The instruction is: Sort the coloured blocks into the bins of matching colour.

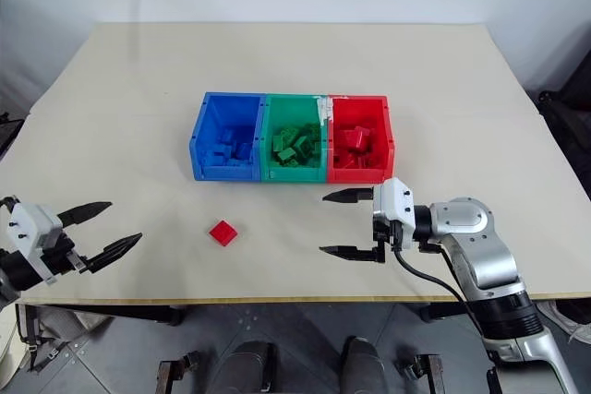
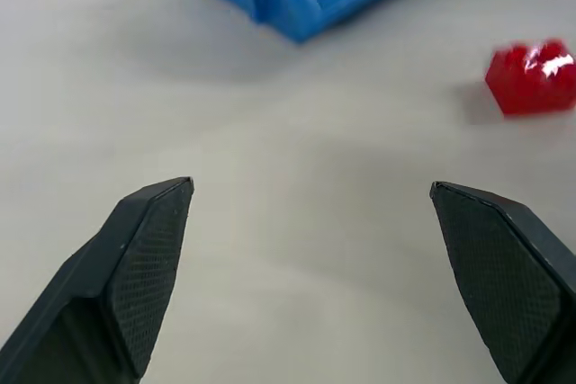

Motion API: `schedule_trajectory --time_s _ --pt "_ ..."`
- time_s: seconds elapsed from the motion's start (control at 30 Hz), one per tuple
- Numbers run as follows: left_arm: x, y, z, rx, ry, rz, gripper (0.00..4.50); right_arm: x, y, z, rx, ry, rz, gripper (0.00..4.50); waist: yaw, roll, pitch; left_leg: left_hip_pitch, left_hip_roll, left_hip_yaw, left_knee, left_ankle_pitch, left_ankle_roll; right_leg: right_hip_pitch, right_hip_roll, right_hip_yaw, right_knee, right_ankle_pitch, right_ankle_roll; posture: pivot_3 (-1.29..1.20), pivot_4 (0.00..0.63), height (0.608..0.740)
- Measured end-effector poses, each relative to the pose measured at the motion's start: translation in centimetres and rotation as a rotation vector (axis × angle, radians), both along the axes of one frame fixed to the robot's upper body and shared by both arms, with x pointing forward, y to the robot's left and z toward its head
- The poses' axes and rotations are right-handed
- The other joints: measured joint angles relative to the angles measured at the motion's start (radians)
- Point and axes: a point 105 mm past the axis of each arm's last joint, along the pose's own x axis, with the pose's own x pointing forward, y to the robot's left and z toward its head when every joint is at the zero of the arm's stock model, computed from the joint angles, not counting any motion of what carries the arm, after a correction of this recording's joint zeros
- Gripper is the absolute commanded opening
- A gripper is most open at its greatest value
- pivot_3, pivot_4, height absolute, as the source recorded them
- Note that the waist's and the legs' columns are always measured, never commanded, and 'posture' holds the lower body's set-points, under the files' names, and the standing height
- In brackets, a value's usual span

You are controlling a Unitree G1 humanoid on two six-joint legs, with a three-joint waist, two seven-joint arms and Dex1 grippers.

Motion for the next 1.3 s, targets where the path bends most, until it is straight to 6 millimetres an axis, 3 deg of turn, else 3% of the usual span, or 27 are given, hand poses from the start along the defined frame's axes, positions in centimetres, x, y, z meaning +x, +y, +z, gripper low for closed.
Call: schedule_trajectory --time_s 0.1,0.13,0.23,0.37,0.5,0.63,0.73,1.0,1.07,1.17,1.3 --pt "-0.3 -3.5 0.0 0.016 0.045 -0.098 4.49 0.4 -0.6 -0.1 -0.019 0.009 -0.003 4.5 0.001 0.0 0.0 0.0 0.0 0.0 0.0 0.0 0.0 0.0 0.0 0.0 0.0 0.0 0.0 0.0 0.15 0.74" --pt "-0.4 -6.0 0.1 0.013 0.06 -0.168 4.49 0.4 -0.8 -0.3 -0.026 0.018 -0.003 4.5 0.0 0.0 0.0 0.0 0.0 0.0 0.0 0.0 0.0 0.0 0.0 0.0 0.0 0.0 0.0 0.0 0.15 0.74" --pt "-0.4 -9.0 0.7 0.005 0.083 -0.216 4.49 0.5 -1.0 -0.5 -0.028 0.034 -0.006 4.5 -0.004 0.0 0.0 0.0 0.0 0.0 -0.001 0.0 -0.001 -0.001 0.0 0.001 0.001 0.0 0.0 0.0 0.15 0.74" --pt "0.9 -10.6 0.6 0.024 0.142 -0.128 4.49 0.5 -1.2 -0.7 -0.027 0.045 -0.014 4.5 -0.012 0.0 0.0 0.001 0.0 0.0 -0.002 0.0 -0.001 -0.001 0.001 0.001 0.001 0.0 0.0 0.0 0.15 0.74" --pt "2.1 -11.4 -1.7 0.088 0.23 -0.03 4.49 0.3 -1.1 -0.9 -0.022 0.054 -0.026 4.5 -0.013 0.0 0.0 0.0 0.0 0.0 -0.002 0.0 -0.001 -0.001 0.001 0.001 0.001 0.0 0.0 0.0 0.15 0.74" --pt "3.0 -12.0 -2.5 0.124 0.243 -0.027 4.49 -0.1 -1.0 -1.2 -0.022 0.067 -0.032 4.5 -0.011 0.0 0.0 0.001 0.0 0.0 -0.002 0.0 -0.001 -0.001 0.001 0.001 0.0 0.0 0.0 0.0 0.15 0.74" --pt "3.6 -12.4 -2.5 0.098 0.242 -0.03 3.88 -0.2 -0.9 -1.1 -0.022 0.065 -0.034 4.5 -0.007 0.0 0.0 0.0 0.0 0.001 -0.001 0.0 -0.002 -0.001 0.001 0.001 0.001 0.0 0.0 0.0 0.15 0.74" --pt "3.5 -12.4 -2.4 0.122 0.271 -0.082 1.46 -0.7 -0.9 -1.2 -0.006 0.08 -0.072 4.5 -0.002 0.0 0.0 0.0 0.0 0.001 -0.001 0.0 -0.002 -0.001 0.001 0.001 0.001 0.0 0.0 0.0 0.15 0.74" --pt "4.1 -12.4 -1.6 0.128 0.257 -0.105 1.47 -0.8 -1.8 -1.1 -0.012 0.08 -0.112 4.5 0.001 0.0 0.0 0.0 0.0 0.0 -0.001 0.0 -0.002 -0.001 0.001 0.001 0.001 0.0 0.0 0.0 0.15 0.74" --pt "6.0 -13.2 1.6 0.116 0.153 -0.156 1.47 -1.2 -2.8 -1.0 0.004 0.099 -0.193 4.5 0.012 0.0 0.0 -0.002 0.0 -0.001 0.003 0.0 -0.001 -0.001 0.001 0.0 0.001 0.0 0.0 0.0 0.15 0.74" --pt "9.5 -17.3 7.8 0.046 -0.062 -0.321 1.47 -1.0 -4.4 0.5 0.18 0.057 -0.431 4.5 0.026 -0.001 0.0 -0.002 -0.001 0.0 0.008 -0.001 0.0 0.001 0.001 0.001 0.002 0.001 0.001 0.0 0.15 0.74"
